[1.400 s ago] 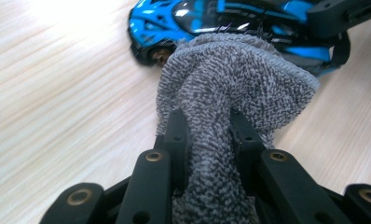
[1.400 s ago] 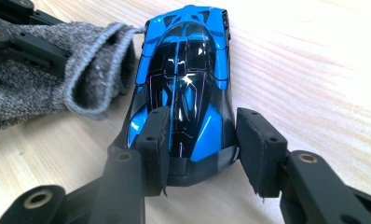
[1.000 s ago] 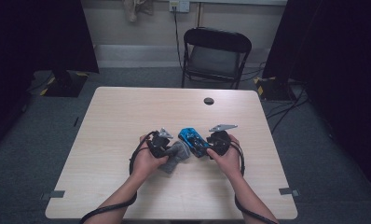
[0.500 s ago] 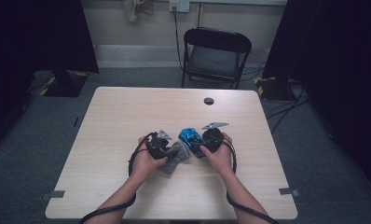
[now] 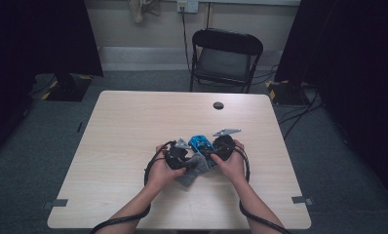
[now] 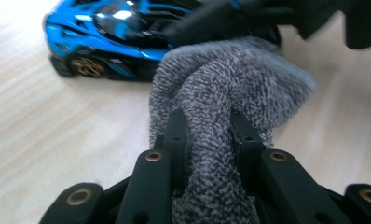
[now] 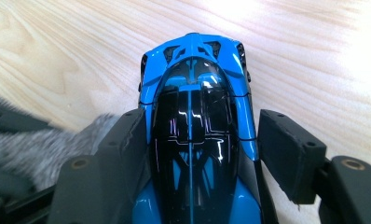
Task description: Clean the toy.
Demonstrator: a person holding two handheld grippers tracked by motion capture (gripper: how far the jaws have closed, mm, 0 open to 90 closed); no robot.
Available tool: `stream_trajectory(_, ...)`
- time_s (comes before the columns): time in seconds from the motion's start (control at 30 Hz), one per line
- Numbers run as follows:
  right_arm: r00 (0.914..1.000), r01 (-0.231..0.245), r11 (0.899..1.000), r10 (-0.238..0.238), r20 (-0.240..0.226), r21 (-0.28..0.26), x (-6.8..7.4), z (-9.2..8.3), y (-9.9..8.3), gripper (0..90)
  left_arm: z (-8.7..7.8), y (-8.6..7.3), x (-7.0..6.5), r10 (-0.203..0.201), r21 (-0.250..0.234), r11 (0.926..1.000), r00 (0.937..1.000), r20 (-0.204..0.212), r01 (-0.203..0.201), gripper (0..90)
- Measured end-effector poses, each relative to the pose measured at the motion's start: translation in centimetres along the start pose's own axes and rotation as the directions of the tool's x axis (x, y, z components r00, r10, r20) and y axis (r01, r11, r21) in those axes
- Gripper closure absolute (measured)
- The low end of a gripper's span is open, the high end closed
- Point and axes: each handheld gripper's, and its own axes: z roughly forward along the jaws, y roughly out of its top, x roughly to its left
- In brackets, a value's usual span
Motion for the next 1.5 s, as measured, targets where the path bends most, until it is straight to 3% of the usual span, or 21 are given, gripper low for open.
stream_trajectory(0.3,1.0,-0.003,1.0,0.002,-0.007,-0.01,-0.1,-0.2,-0.4,33.7,0.3,1.2,1.2,-0.031,0.025,0.9992,0.998,-0.054,0.033,72.9)
stream_trajectory(0.47,1.0,-0.002,1.0,0.002,-0.005,-0.009,-0.1,-0.2,-0.3,33.7,0.0,1.6,2.7,-0.063,0.012,0.9979,0.9929,-0.101,0.064,72.7)
stream_trajectory(0.57,1.0,-0.001,1.0,0.001,-0.006,-0.008,-0.1,-0.2,-0.3,33.7,-0.2,1.8,3.6,-0.086,0.001,0.9962,0.9862,-0.142,0.087,72.8)
stream_trajectory(0.67,1.0,-0.001,1.0,0.001,-0.008,-0.01,-0.1,-0.2,-0.4,33.6,-0.4,1.9,4.7,-0.11,-0.009,0.9939,0.9749,-0.194,0.11,72.8)
stream_trajectory(0.73,0.9999,-0.01,1.0,0.01,-0.013,-0.016,-0.2,-0.2,-0.5,33.4,-0.5,1.9,5.5,-0.146,-0.024,0.9892,0.9675,-0.206,0.145,72.9)
stream_trajectory(0.8,0.9993,-0.03,0.999,0.03,-0.022,-0.021,-0.3,-0.1,-0.6,33.2,-0.6,1.9,5.8,-0.177,-0.034,0.9843,0.9635,-0.201,0.173,73.0)
stream_trajectory(0.9,0.9994,-0.026,1.0,0.026,-0.022,-0.018,-0.3,-0.1,-0.5,33.2,-0.8,1.9,5.4,-0.169,-0.033,0.9857,0.9663,-0.195,0.165,73.1)
stream_trajectory(1.13,0.9994,-0.027,1.0,0.027,-0.022,-0.013,-0.3,-0.1,-0.5,33.2,-2.5,1.1,3.0,-0.095,-0.008,0.9955,0.9908,-0.096,0.094,73.3)
stream_trajectory(1.23,0.9994,-0.027,1.0,0.027,-0.022,-0.008,-0.3,-0.1,-0.4,33.2,-3.0,0.5,1.5,-0.074,-0.003,0.9973,0.9966,-0.036,0.073,73.3)
stream_trajectory(1.37,0.9996,-0.022,1.0,0.022,-0.02,-0.002,-0.3,-0.1,-0.4,33.2,-2.9,-0.1,-0.7,-0.006,0.014,0.9999,0.9999,0.015,0.006,73.2)
stream_trajectory(1.5,0.9996,-0.021,1.0,0.021,-0.018,0.0,-0.3,-0.1,-0.3,33.2,-1.7,-0.1,-1.8,0.017,0.036,0.9992,0.9975,0.069,-0.019,73.2)
